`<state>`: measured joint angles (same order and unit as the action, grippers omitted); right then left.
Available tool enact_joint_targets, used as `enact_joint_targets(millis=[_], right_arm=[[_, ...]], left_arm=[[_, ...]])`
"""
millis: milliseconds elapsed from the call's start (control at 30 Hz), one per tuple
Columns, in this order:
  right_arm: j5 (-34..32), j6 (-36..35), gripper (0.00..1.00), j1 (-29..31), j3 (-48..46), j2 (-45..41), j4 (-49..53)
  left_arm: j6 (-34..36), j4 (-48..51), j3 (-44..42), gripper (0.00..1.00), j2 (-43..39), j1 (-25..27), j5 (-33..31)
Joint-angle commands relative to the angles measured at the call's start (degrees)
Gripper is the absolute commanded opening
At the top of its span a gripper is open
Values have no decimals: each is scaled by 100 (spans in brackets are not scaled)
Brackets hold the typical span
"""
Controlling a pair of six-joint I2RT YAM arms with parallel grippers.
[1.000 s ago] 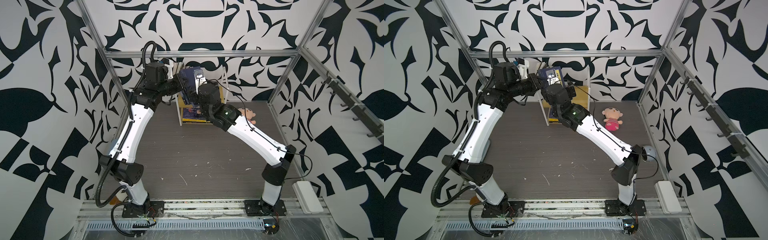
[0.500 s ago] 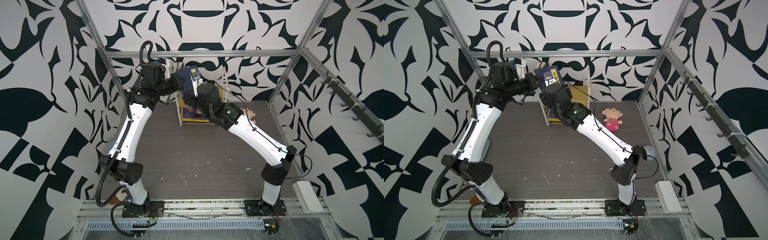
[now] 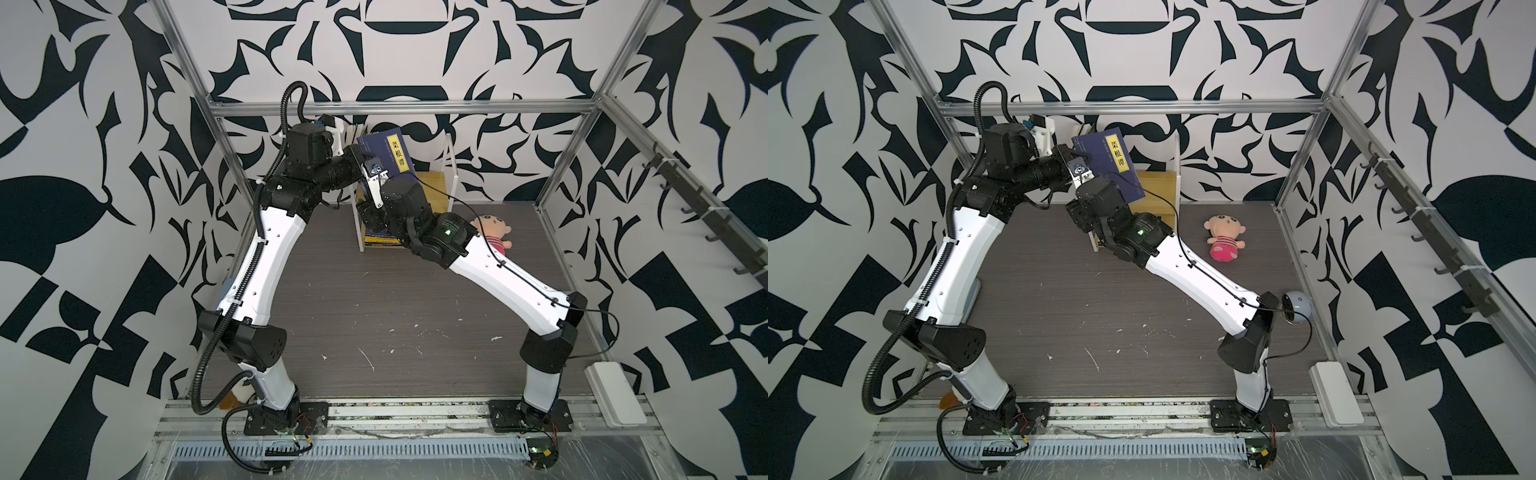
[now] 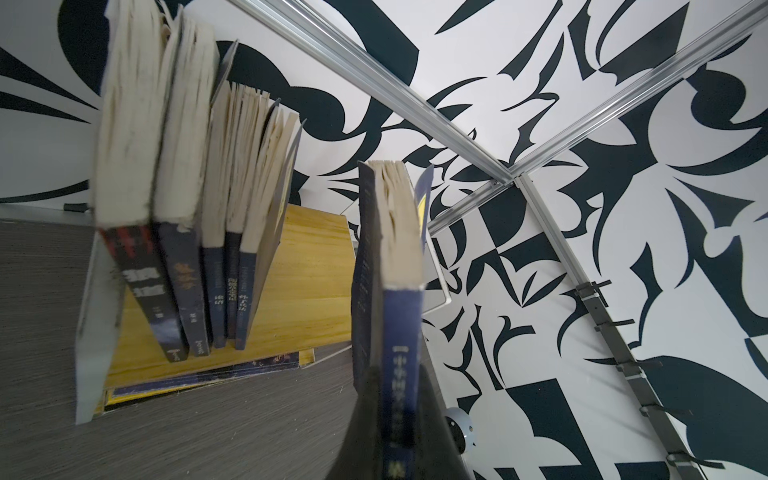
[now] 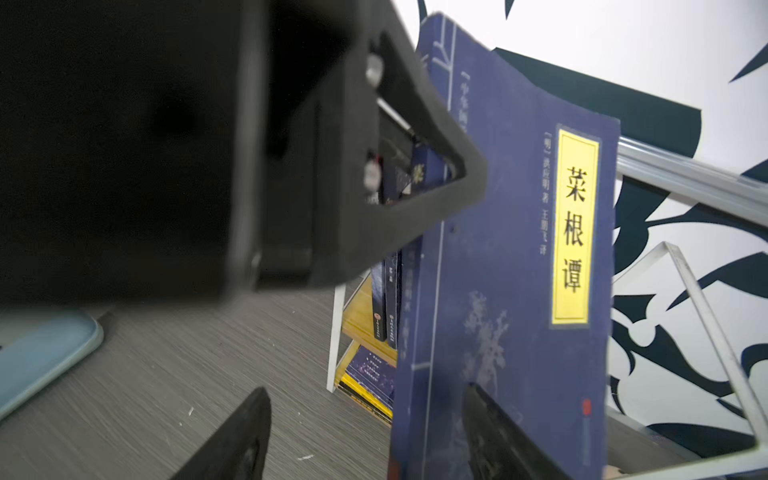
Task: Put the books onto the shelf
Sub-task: 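Insert the blue book beside the upper-shelf books while left gripper braces them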
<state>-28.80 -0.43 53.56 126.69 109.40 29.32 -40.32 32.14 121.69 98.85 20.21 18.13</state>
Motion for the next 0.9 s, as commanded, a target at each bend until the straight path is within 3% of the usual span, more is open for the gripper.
enact_joint_targets(millis=[0,100,233,367,467,533,633,867], right_arm=[[-317,32,63,-132,631,226,229],[-271,137,50,-275,730,344,294],[-295,176,0,-364,811,453,279],[-311,22,0,-402,761,454,188],[-320,-132,0,-419,426,262,-145],[-277,-302,0,-443,-31,-1,-654],[-265,-446,0,-515,-710,-414,-1339],[-37,-1690,0,-584,-2634,-1245,-3787]], left_arm=[[-91,-272,-3,0,-169,1,76],[-58,-261,-46,0,-243,-2,75],[23,-231,-40,0,-323,-8,38],[-23,-261,-53,3,-339,-99,80],[-94,-338,-50,20,-356,-165,204],[-103,-386,-14,40,-368,-188,305],[-38,-442,68,59,-440,-252,561],[158,-413,16,90,-483,-464,882]])
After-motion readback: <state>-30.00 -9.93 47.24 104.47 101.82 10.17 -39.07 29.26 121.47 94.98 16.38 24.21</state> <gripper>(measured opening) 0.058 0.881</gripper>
